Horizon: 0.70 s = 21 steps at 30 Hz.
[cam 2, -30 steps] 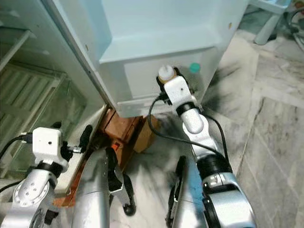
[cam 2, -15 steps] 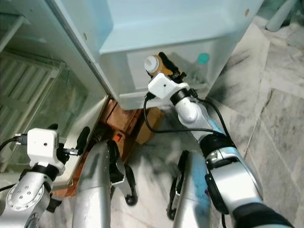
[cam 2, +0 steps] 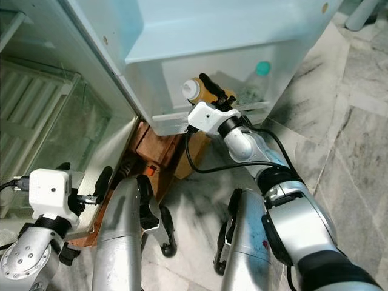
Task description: Restocking fridge
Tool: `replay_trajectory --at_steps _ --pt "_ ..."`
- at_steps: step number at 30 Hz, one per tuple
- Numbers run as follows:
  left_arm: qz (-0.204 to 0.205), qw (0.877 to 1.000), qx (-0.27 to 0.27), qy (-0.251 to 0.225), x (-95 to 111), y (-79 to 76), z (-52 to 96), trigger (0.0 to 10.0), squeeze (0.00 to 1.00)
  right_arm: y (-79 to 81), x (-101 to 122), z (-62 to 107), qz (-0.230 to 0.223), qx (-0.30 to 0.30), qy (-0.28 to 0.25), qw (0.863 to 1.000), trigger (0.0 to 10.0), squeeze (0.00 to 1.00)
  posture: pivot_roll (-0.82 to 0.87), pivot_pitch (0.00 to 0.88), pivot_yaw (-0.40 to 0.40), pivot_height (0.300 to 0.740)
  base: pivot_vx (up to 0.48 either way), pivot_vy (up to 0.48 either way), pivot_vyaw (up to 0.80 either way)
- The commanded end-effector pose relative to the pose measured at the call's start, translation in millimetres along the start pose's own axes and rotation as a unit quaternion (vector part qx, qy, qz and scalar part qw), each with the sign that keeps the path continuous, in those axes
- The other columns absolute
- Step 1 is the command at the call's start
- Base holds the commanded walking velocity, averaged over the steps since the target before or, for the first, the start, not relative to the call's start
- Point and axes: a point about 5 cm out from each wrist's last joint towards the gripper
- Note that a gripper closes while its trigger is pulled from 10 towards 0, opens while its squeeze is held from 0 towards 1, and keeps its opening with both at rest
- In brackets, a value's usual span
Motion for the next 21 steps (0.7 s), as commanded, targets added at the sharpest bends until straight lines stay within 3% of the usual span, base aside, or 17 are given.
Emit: replay_trajectory --at_steps 1,12,21 --pt "-0.006 1.000 0.009 0.014 -2 1.6 8.8 10.0 0.00 5.7 -3 2.9 -0.008 0.002 0.012 1.000 10.0 0.00 0.29 0.433 0.103 0.565 0.000 0.000 0.00" --pt "-0.008 1.000 0.011 0.026 -2 0.8 15.4 10.0 0.00 -9.5 -7 0.3 0.008 -0.032 0.018 0.999 10.0 0.00 0.30 0.445 0.113 0.565 0.000 0.000 0.00" --pt "-0.006 1.000 0.007 0.030 -3 -2.2 15.7 10.0 0.00 10.4 -32 17.5 -0.118 -0.026 0.143 0.982 10.0 0.00 0.30 0.449 0.114 0.565 0.000 0.000 0.00"
Point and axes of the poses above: a point about 5 cm out from each wrist's last joint towards the gripper, its own z axis pointing back from the gripper into the wrist, its own x axis along the axis of the wrist's last joint, y = z × x, and after that the axes turned 13 degrees about z, right-handed
